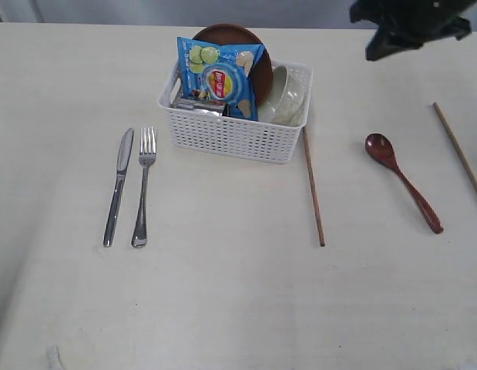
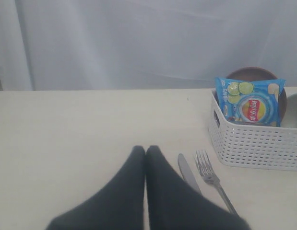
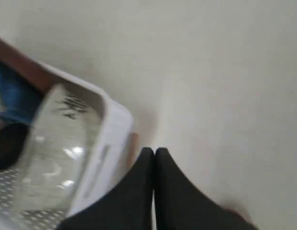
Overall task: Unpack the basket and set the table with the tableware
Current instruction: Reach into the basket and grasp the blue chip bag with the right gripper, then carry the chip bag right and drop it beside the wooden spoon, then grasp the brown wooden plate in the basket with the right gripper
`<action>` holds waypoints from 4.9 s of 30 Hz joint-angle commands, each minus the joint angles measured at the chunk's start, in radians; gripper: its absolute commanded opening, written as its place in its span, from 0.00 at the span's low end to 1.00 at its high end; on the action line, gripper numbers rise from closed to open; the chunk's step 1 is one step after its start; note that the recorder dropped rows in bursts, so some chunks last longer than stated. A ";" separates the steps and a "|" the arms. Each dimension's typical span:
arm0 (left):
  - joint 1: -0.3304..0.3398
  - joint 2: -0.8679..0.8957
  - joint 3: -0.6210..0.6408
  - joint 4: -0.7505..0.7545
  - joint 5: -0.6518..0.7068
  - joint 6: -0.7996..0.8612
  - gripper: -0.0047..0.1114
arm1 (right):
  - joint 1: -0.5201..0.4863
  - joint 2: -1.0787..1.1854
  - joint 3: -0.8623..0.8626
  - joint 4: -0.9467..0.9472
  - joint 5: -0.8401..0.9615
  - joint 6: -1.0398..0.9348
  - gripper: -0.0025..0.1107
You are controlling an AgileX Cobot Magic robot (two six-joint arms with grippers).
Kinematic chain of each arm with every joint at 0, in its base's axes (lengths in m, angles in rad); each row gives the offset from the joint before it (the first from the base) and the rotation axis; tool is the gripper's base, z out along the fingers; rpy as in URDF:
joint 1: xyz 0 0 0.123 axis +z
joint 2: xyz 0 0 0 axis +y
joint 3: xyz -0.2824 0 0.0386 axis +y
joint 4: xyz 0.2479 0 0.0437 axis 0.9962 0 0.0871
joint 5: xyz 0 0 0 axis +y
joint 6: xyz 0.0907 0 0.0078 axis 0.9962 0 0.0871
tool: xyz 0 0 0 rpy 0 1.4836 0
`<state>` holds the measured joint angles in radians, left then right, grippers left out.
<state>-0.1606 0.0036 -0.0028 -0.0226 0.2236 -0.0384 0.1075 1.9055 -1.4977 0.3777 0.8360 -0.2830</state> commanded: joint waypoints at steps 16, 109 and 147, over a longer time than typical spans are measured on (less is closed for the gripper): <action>-0.001 -0.004 0.003 -0.009 -0.011 0.000 0.04 | 0.267 0.265 -0.572 0.014 0.242 -0.093 0.58; -0.001 -0.004 0.003 -0.009 -0.011 0.000 0.04 | -0.452 0.066 -0.220 0.052 0.385 0.190 0.46; -0.001 -0.004 0.003 -0.004 -0.011 0.000 0.04 | 0.232 0.521 -0.806 0.054 0.287 -0.190 0.60</action>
<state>-0.1606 0.0036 -0.0028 -0.0266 0.2236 -0.0384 0.3427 2.4086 -2.2990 0.4437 1.1273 -0.4427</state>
